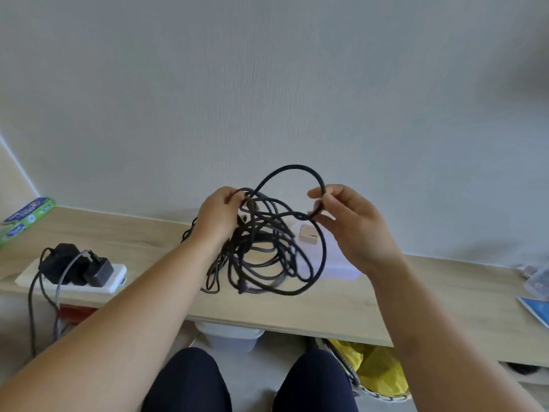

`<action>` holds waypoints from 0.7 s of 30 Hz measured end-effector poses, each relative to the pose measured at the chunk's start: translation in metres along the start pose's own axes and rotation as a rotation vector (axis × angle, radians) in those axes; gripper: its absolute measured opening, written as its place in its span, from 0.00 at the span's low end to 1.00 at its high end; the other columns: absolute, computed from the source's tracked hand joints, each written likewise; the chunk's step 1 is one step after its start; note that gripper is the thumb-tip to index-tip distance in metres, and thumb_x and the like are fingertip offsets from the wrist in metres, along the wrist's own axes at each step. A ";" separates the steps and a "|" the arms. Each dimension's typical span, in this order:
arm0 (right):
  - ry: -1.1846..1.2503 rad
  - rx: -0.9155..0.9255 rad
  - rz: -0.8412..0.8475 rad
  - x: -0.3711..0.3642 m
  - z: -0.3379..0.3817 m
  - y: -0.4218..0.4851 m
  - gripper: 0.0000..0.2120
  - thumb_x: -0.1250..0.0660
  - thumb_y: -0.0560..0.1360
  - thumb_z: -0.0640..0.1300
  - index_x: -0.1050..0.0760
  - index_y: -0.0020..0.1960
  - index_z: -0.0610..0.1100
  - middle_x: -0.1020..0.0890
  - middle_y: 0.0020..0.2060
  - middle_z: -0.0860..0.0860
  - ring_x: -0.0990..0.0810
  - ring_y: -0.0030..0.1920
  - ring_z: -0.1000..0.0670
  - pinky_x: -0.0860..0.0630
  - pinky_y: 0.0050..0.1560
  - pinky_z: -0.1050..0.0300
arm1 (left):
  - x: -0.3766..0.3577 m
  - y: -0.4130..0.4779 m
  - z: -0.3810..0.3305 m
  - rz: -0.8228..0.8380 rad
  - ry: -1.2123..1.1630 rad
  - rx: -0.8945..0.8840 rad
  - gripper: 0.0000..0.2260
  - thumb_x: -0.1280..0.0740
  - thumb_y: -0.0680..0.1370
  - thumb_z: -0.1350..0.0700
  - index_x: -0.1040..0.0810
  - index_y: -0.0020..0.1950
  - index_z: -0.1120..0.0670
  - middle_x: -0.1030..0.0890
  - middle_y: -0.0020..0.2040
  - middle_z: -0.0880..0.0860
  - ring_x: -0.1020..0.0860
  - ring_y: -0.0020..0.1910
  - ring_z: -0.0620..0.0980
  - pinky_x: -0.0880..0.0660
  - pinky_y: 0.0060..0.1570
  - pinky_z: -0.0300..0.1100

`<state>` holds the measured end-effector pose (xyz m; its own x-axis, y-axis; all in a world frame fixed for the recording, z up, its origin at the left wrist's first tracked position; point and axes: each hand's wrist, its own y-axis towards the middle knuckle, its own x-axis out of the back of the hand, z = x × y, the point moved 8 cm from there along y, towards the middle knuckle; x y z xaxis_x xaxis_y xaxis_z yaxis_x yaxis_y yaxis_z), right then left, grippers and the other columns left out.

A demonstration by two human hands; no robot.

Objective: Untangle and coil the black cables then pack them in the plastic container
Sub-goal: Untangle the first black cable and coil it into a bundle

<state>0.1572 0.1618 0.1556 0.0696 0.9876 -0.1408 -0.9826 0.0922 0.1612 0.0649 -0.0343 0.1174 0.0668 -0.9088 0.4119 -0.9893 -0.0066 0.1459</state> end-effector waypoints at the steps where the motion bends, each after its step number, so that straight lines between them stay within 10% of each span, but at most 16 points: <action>1: 0.083 -0.044 0.032 -0.001 -0.005 -0.001 0.09 0.44 0.79 0.34 0.29 0.43 0.41 0.19 0.37 0.50 0.21 0.40 0.52 0.25 0.53 0.53 | 0.000 0.000 0.003 -0.013 -0.003 0.001 0.10 0.44 0.82 0.53 0.24 0.51 0.54 0.22 0.44 0.51 0.24 0.39 0.48 0.31 0.35 0.38; 7: -0.203 -0.240 0.008 0.010 -0.026 -0.002 0.19 0.38 0.76 0.59 0.23 0.50 0.43 0.26 0.26 0.49 0.21 0.37 0.47 0.21 0.53 0.47 | -0.008 -0.007 -0.001 0.002 -0.012 -0.101 0.09 0.43 0.82 0.56 0.25 0.50 0.56 0.19 0.44 0.49 0.26 0.34 0.42 0.30 0.36 0.38; 11: -0.475 -0.255 0.033 0.003 -0.018 0.002 0.17 0.40 0.77 0.58 0.22 0.54 0.47 0.24 0.27 0.52 0.24 0.32 0.53 0.19 0.46 0.56 | -0.019 -0.016 -0.007 0.074 0.024 -0.174 0.09 0.43 0.82 0.56 0.24 0.49 0.55 0.17 0.43 0.47 0.27 0.31 0.49 0.25 0.35 0.49; 14: -0.643 -0.217 0.100 -0.001 -0.014 0.004 0.10 0.37 0.78 0.51 0.20 0.52 0.48 0.31 0.23 0.55 0.33 0.27 0.55 0.28 0.34 0.62 | -0.015 -0.012 -0.002 0.017 0.018 -0.152 0.09 0.44 0.82 0.56 0.25 0.49 0.55 0.19 0.42 0.45 0.27 0.31 0.44 0.28 0.35 0.40; 21: 0.383 -0.190 -0.209 0.050 -0.026 0.004 0.12 0.47 0.83 0.43 0.26 0.46 0.44 0.29 0.31 0.52 0.33 0.29 0.53 0.30 0.37 0.57 | 0.018 0.003 0.061 -0.233 -0.070 0.186 0.11 0.45 0.83 0.56 0.26 0.51 0.58 0.22 0.45 0.54 0.26 0.39 0.50 0.34 0.30 0.30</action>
<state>0.1520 0.2085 0.1241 0.2357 0.8291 -0.5070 -0.9709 0.2239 -0.0853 0.0556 -0.0756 0.0705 0.2916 -0.9004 0.3229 -0.9557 -0.2883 0.0591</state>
